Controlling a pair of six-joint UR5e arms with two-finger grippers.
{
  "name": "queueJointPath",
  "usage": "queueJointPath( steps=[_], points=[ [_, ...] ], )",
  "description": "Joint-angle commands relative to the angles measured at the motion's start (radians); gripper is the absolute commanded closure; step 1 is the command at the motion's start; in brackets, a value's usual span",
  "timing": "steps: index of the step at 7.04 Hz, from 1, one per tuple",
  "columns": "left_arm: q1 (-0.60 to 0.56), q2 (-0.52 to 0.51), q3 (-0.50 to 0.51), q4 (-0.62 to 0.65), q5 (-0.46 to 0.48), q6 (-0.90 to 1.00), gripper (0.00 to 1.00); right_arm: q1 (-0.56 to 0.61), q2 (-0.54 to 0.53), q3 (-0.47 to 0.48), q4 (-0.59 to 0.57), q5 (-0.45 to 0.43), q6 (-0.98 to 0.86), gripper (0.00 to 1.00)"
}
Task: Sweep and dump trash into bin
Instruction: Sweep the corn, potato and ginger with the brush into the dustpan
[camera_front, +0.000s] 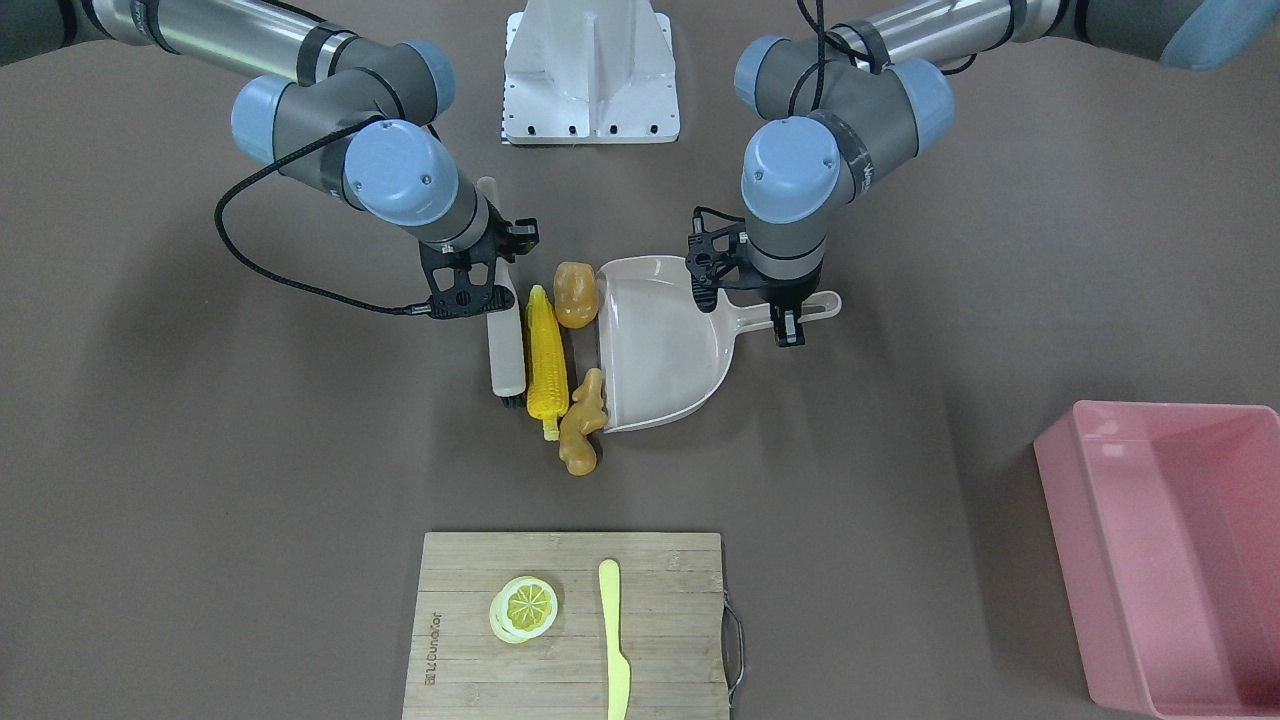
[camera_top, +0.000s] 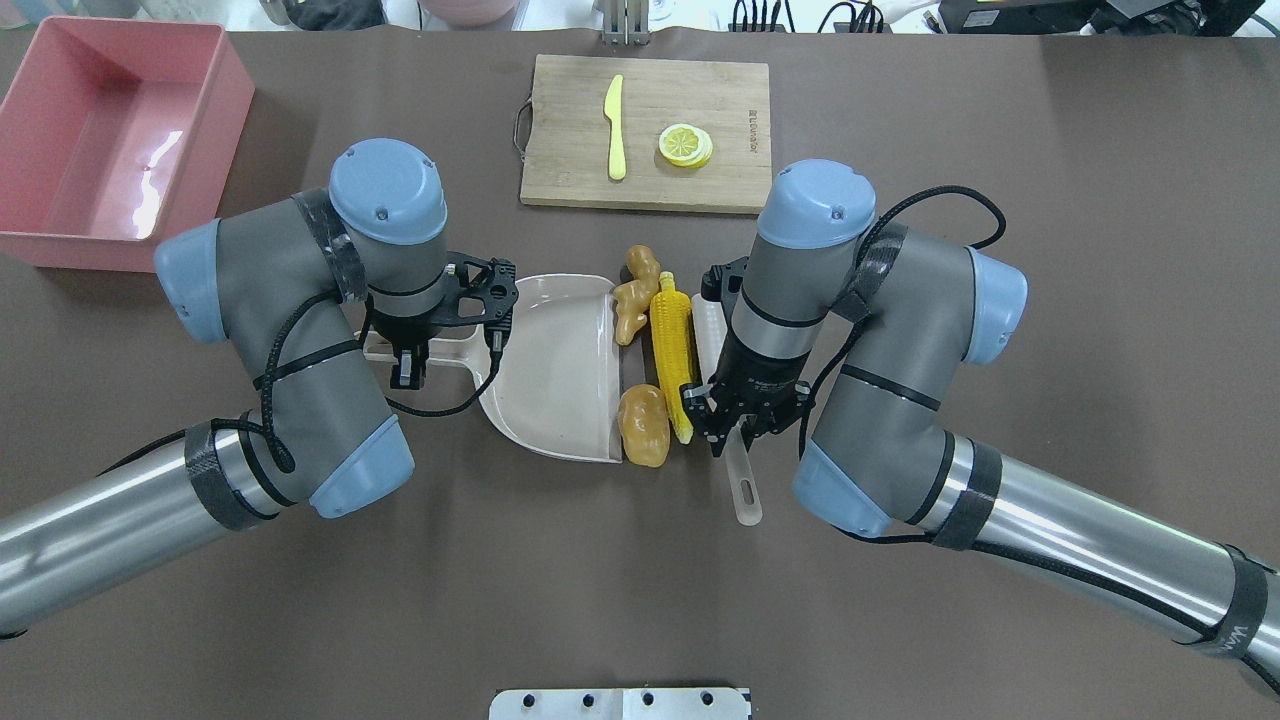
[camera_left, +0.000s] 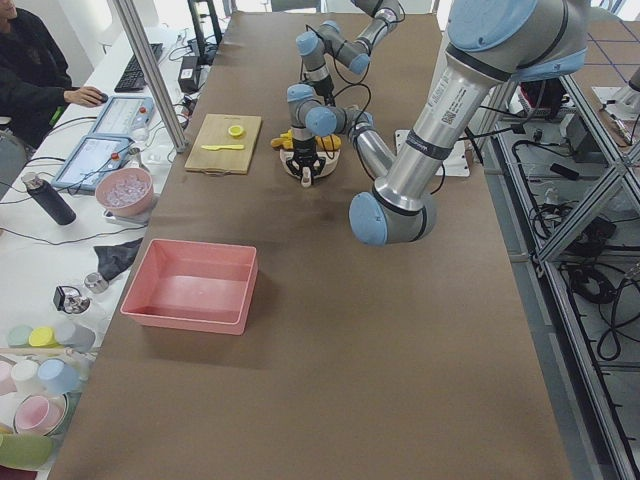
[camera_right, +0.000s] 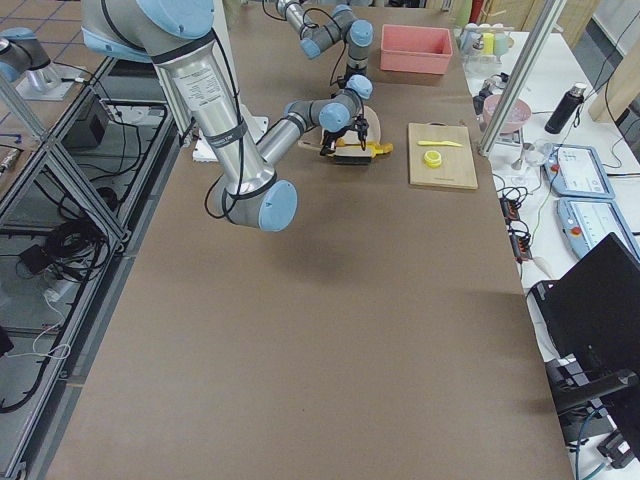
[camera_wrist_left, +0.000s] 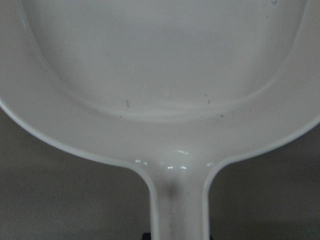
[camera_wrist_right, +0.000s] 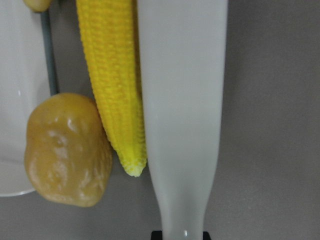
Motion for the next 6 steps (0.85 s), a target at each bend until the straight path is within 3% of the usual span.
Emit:
queueJointPath(
  steps=[1, 6],
  points=[
    [0.018, -0.011, -0.001, 0.001, 0.000, -0.036, 1.00, -0.042, 0.002, -0.006, 0.080, -0.019, 0.082, 1.00],
    [0.054, -0.022, 0.003, 0.000, 0.020, -0.067, 1.00, -0.061, 0.076, -0.006, 0.082, -0.018, 0.170, 1.00]
  ],
)
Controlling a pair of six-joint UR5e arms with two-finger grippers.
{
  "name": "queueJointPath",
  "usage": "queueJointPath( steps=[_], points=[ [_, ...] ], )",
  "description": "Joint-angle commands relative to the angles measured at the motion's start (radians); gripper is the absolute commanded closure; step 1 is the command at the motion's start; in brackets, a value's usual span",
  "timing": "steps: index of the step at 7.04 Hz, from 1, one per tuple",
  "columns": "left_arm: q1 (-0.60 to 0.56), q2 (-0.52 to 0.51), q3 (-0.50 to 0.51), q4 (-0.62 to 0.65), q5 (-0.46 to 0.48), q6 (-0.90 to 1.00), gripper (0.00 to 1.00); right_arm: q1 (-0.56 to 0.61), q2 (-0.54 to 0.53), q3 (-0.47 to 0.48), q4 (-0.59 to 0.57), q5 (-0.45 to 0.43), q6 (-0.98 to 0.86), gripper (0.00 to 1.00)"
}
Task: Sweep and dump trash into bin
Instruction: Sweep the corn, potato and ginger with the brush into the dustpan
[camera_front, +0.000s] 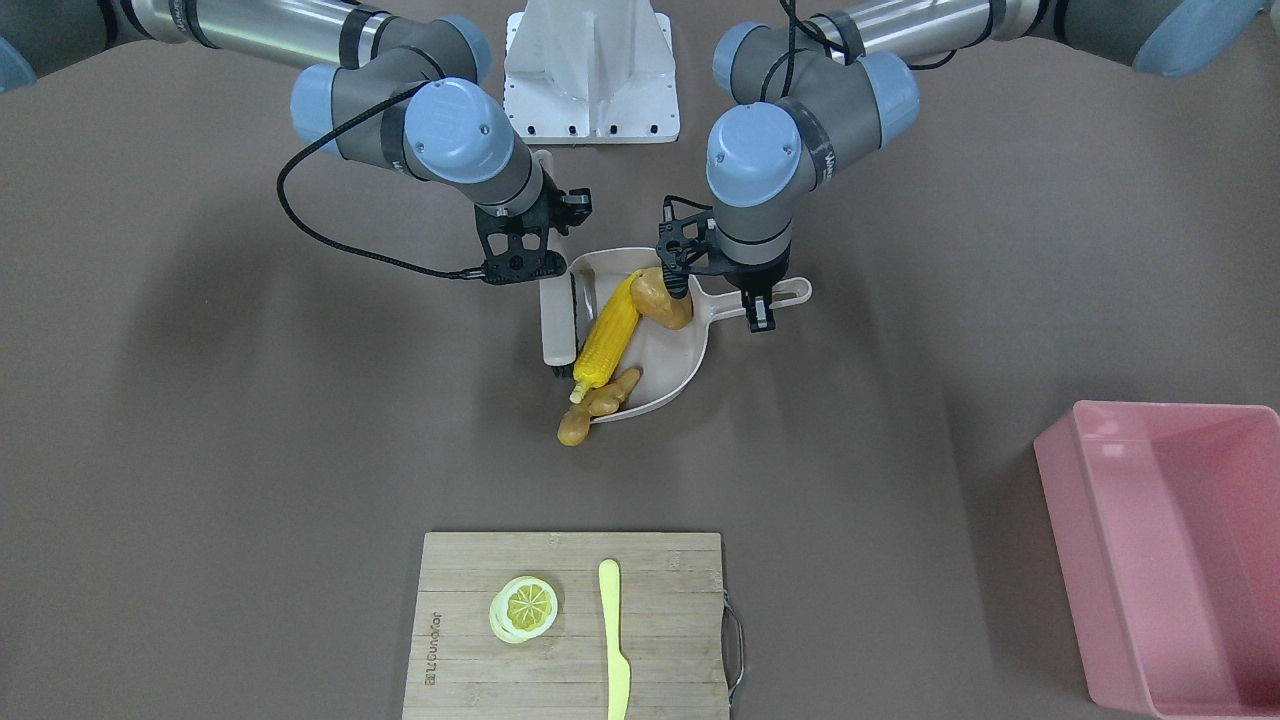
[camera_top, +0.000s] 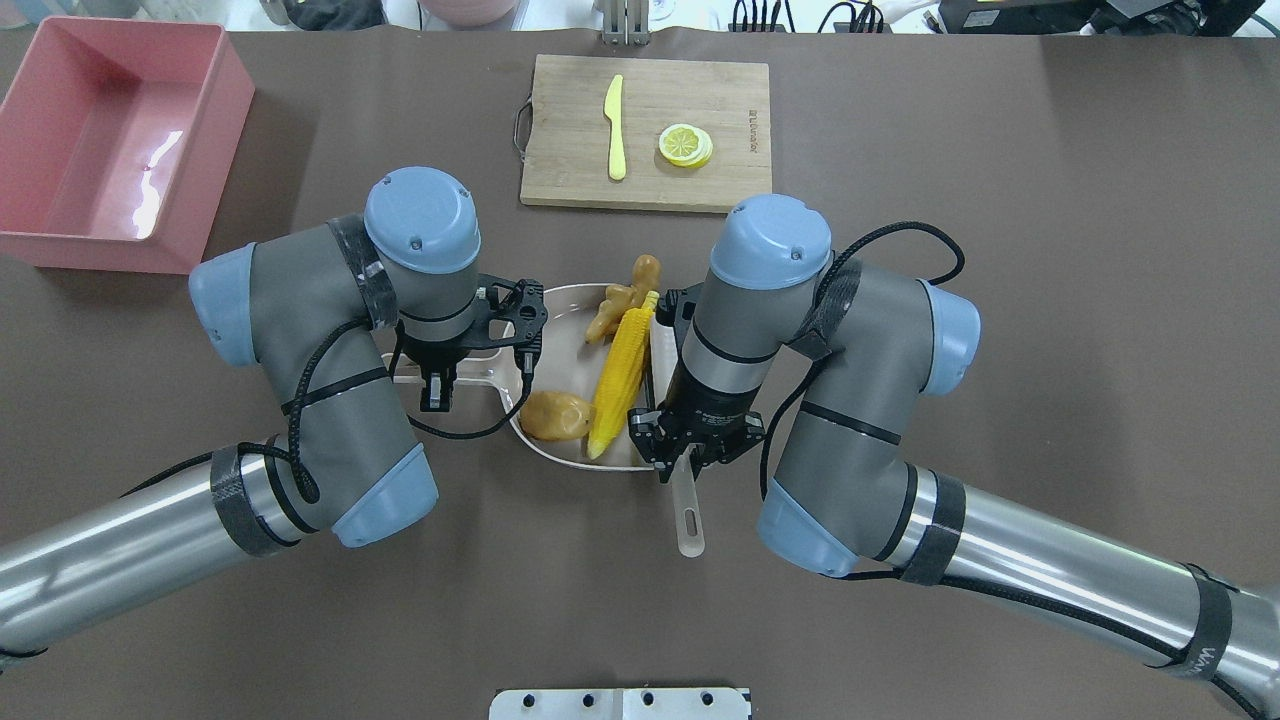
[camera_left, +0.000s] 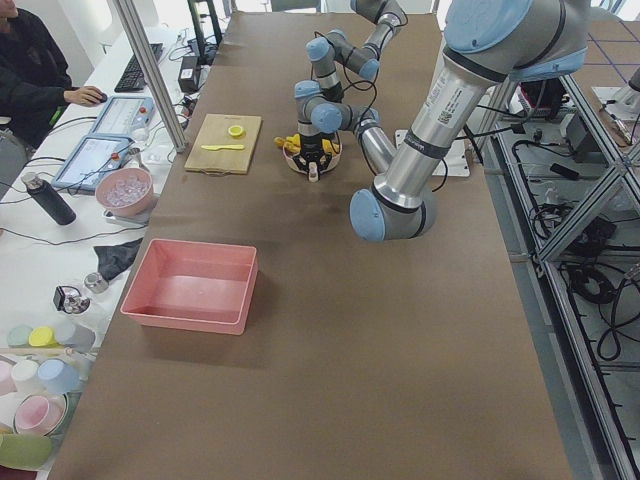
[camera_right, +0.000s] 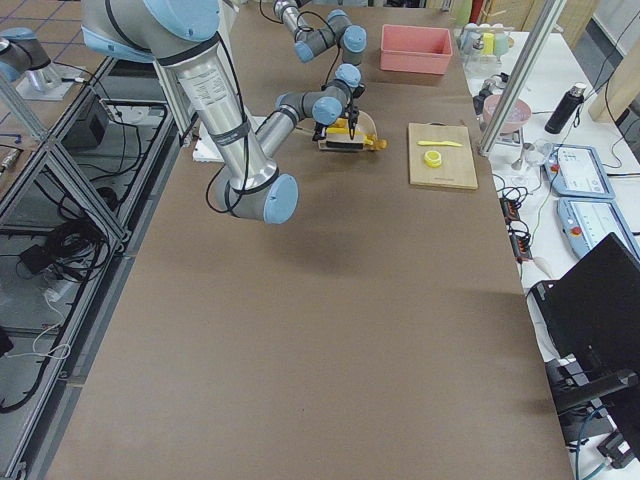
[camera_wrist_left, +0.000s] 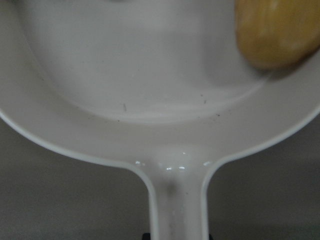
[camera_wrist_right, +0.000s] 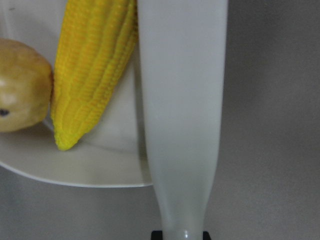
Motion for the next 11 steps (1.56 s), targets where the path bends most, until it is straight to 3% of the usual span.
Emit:
queueJointPath(
  steps=[1, 9, 11],
  points=[
    [0.002, 0.000, 0.002, 0.000, 0.002, -0.010, 1.00, -0.002, 0.017, -0.001, 0.000, 0.001, 0.018, 1.00],
    [-0.005, 0.010, 0.002, -0.041, -0.010, -0.004, 1.00, 0.045, 0.002, 0.031, -0.003, 0.001, 0.002, 1.00],
    [-0.014, 0.012, 0.002, -0.063, -0.058, -0.007, 1.00, 0.065, -0.001, 0.052, -0.004, 0.007, 0.000, 1.00]
  ],
)
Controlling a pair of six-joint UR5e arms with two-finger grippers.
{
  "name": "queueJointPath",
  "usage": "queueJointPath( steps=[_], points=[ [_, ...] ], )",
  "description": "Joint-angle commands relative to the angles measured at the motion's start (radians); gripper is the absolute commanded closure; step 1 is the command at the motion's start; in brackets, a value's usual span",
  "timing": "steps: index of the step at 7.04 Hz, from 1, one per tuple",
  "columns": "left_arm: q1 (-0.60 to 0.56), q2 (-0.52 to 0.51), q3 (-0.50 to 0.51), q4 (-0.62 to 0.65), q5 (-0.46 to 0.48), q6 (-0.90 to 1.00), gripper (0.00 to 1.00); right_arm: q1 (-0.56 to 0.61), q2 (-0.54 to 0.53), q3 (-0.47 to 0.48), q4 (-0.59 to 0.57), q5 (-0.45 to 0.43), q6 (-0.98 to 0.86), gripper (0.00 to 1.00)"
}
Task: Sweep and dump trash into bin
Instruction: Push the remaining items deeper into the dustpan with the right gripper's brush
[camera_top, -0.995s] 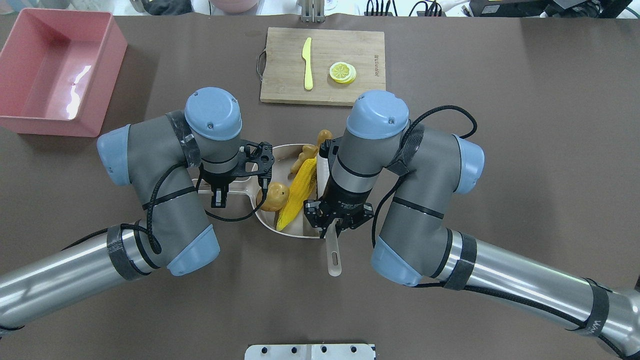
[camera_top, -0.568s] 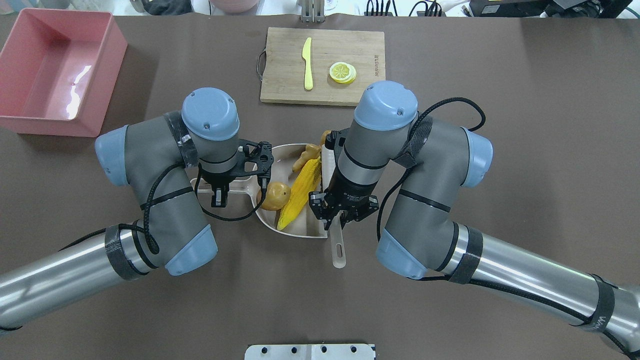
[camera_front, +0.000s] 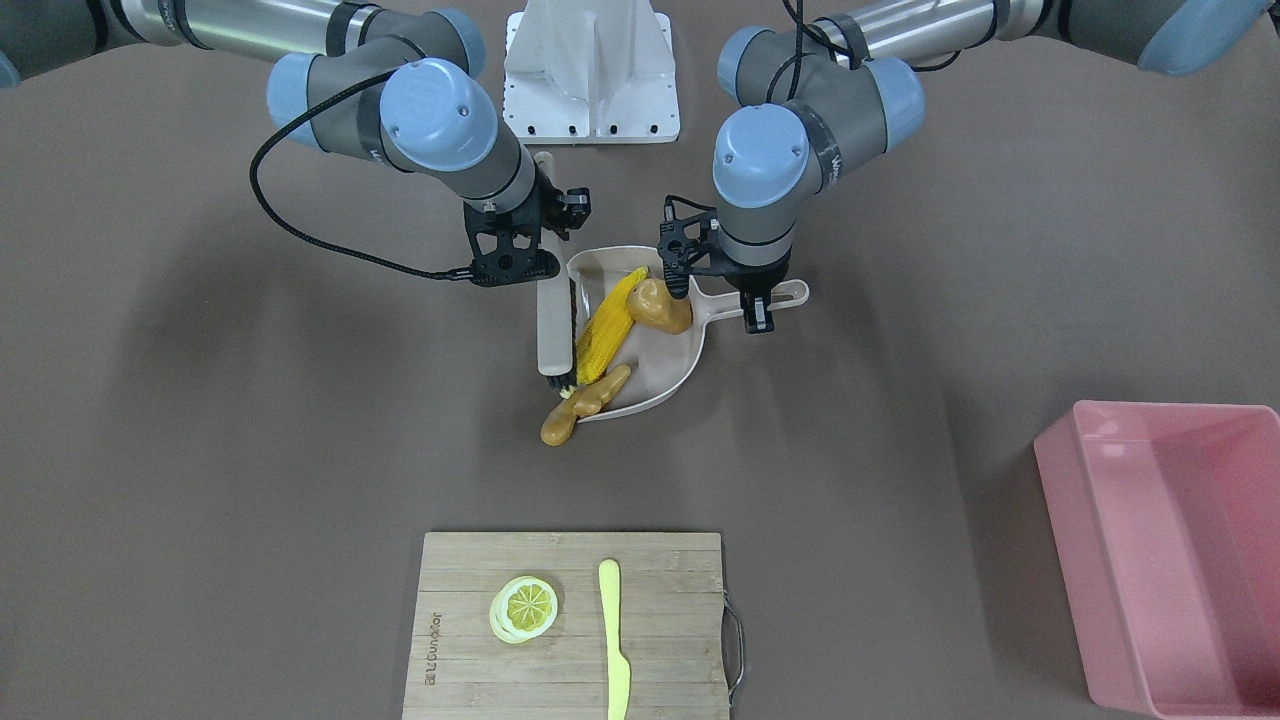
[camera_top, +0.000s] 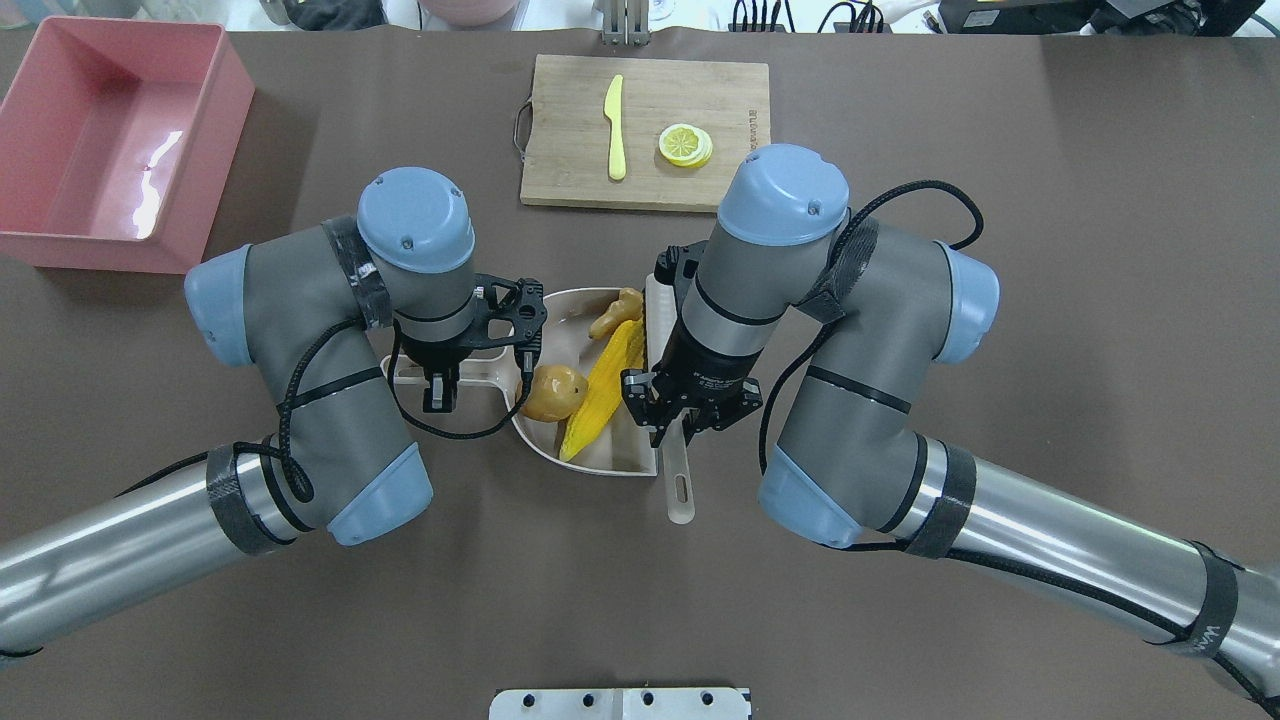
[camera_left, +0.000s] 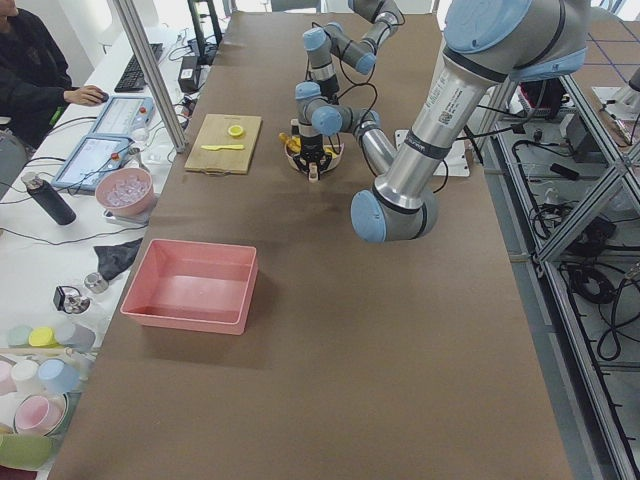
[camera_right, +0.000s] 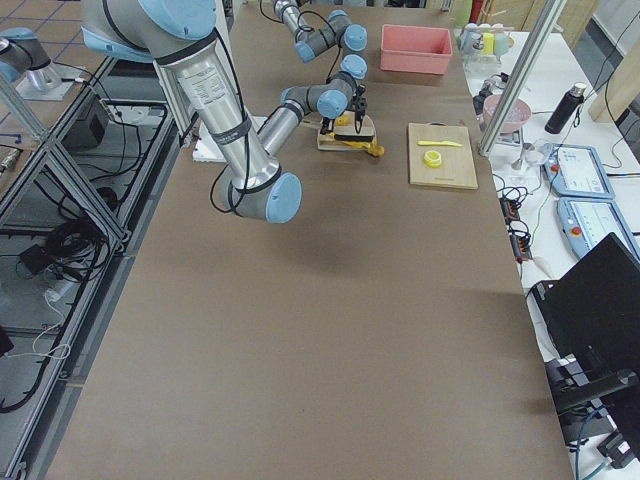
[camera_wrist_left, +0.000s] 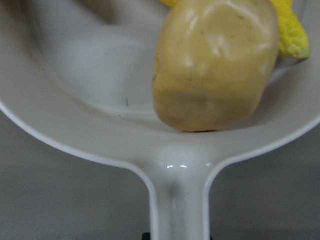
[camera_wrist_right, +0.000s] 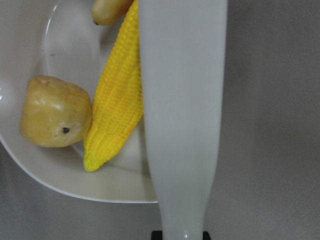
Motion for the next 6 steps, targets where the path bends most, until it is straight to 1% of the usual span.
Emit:
queueJointPath(
  steps=[1, 2, 3, 4, 5, 6],
  points=[
    [-0.005, 0.004, 0.000, -0.020, -0.021, -0.005, 1.00, 0.013, -0.006, 0.024, -0.003, 0.004, 0.001, 1.00],
    [-0.005, 0.007, 0.000, -0.020, -0.024, -0.010, 1.00, 0.016, -0.026, 0.027, -0.009, -0.002, 0.000, 1.00],
    [-0.005, 0.009, 0.000, -0.020, -0.024, -0.010, 1.00, 0.049, -0.064, 0.021, -0.010, -0.009, -0.011, 1.00],
    [-0.004, 0.010, 0.000, -0.020, -0.024, -0.015, 1.00, 0.085, -0.109, -0.002, -0.035, -0.014, -0.101, 1.00],
    [-0.004, 0.010, 0.000, -0.022, -0.024, -0.019, 1.00, 0.085, -0.097, -0.026, -0.105, -0.073, -0.216, 1.00],
    [-0.004, 0.010, 0.000, -0.023, -0.024, -0.024, 1.00, 0.082, -0.086, -0.046, -0.119, -0.085, -0.290, 1.00]
  ],
)
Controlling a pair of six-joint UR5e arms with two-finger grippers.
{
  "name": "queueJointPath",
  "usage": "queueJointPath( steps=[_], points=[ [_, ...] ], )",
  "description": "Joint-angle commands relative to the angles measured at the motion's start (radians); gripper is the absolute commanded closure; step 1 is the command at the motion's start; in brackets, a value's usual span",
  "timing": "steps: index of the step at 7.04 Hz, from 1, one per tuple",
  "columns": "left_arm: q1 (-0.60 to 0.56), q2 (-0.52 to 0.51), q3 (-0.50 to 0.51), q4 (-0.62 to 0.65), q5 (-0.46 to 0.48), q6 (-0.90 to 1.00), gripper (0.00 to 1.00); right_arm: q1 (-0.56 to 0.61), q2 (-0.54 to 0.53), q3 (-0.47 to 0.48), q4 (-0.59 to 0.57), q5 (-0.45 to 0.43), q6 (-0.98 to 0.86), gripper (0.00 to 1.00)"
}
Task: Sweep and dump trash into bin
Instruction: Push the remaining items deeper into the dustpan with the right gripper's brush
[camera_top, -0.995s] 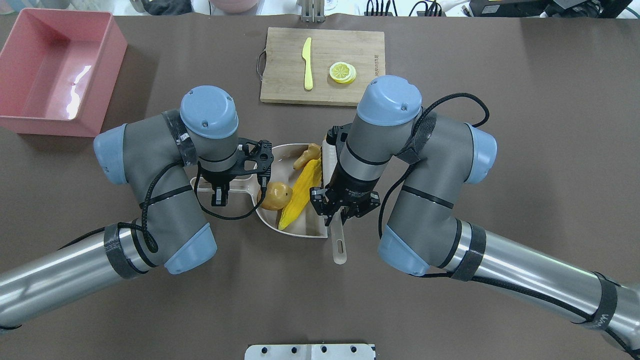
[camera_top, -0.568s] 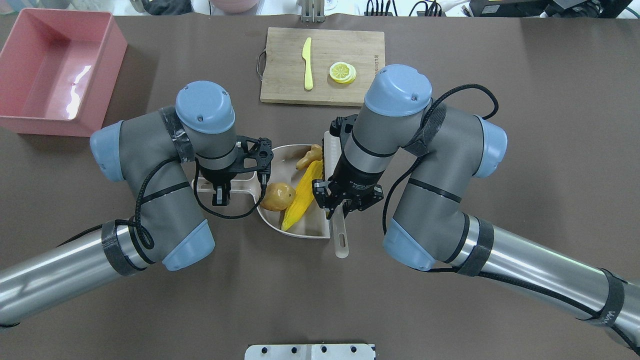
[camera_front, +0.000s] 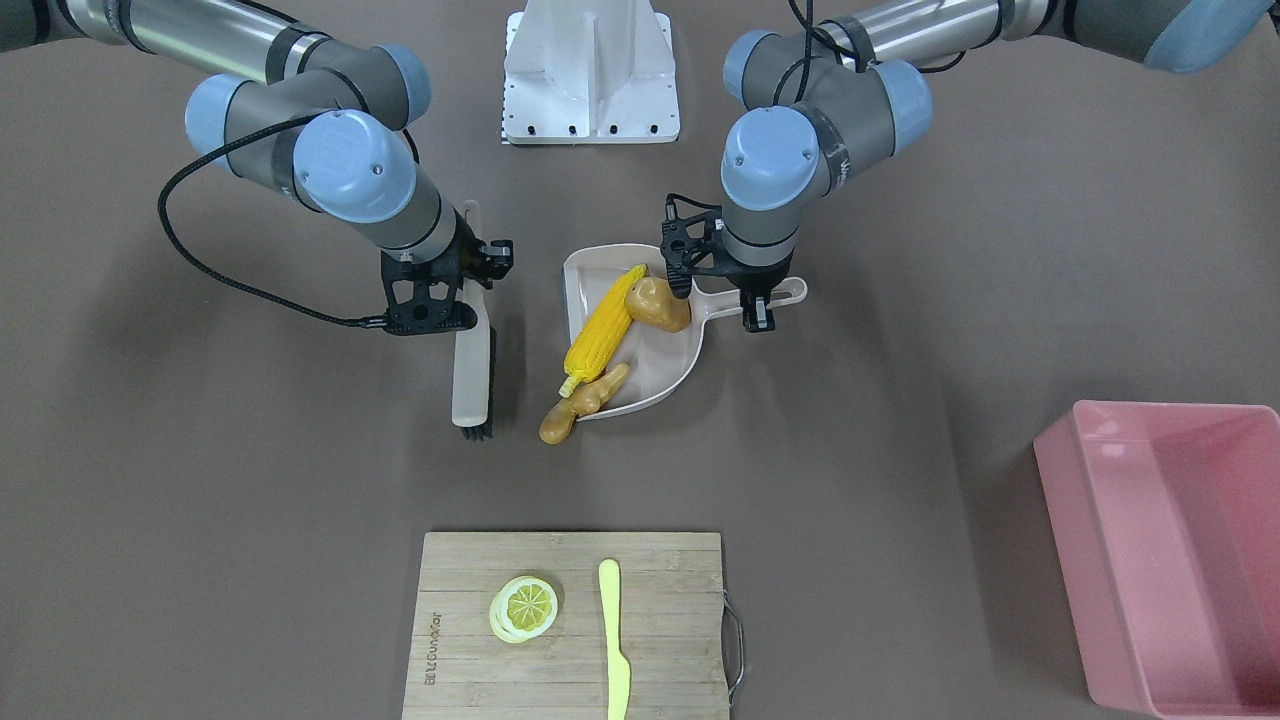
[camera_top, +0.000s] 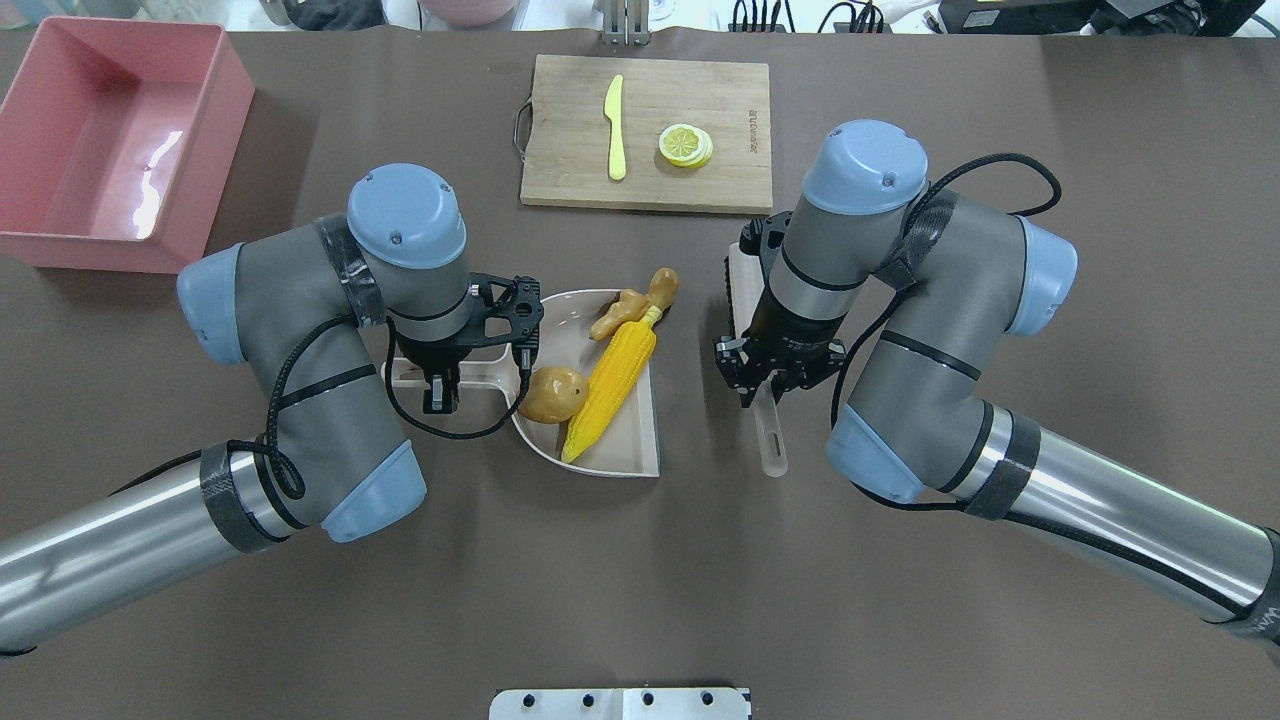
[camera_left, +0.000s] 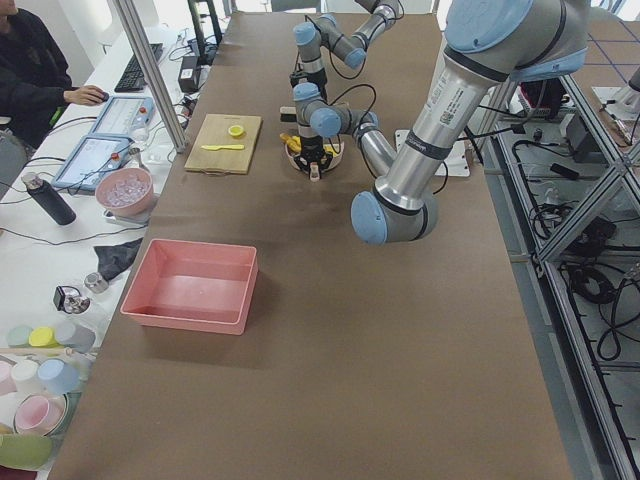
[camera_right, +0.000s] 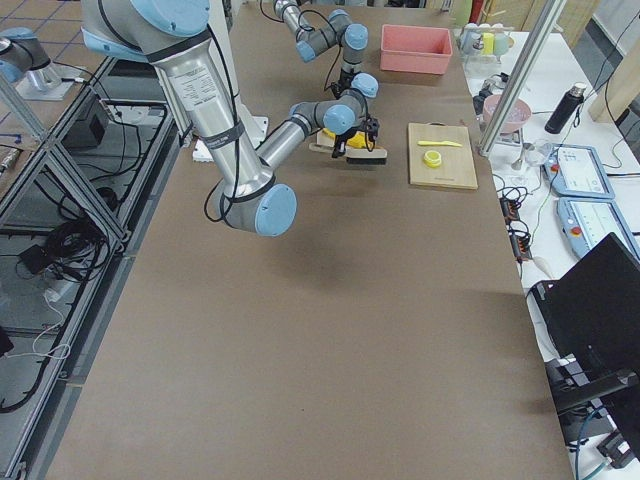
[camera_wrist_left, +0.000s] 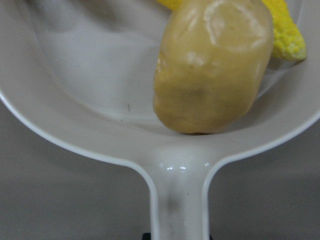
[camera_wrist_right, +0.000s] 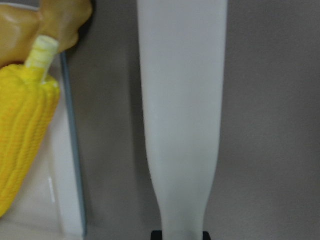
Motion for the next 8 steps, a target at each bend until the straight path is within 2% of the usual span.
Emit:
queueJointPath(
  steps=[1, 2, 5, 8],
  points=[
    [0.000, 0.002, 0.000, -0.002, 0.000, -0.003, 1.00, 0.004, 0.040, -0.085, -0.042, -0.034, -0.154, 1.00],
    [0.000, 0.005, 0.002, -0.018, 0.000, -0.003, 1.00, 0.004, 0.111, -0.168, -0.074, -0.060, -0.194, 1.00],
    [0.000, 0.025, 0.031, -0.085, 0.000, -0.006, 1.00, 0.003, 0.136, -0.158, -0.108, -0.065, -0.222, 1.00],
    [0.000, 0.026, 0.032, -0.088, -0.024, -0.006, 1.00, -0.003, 0.136, -0.030, -0.200, -0.059, -0.222, 1.00]
  ],
)
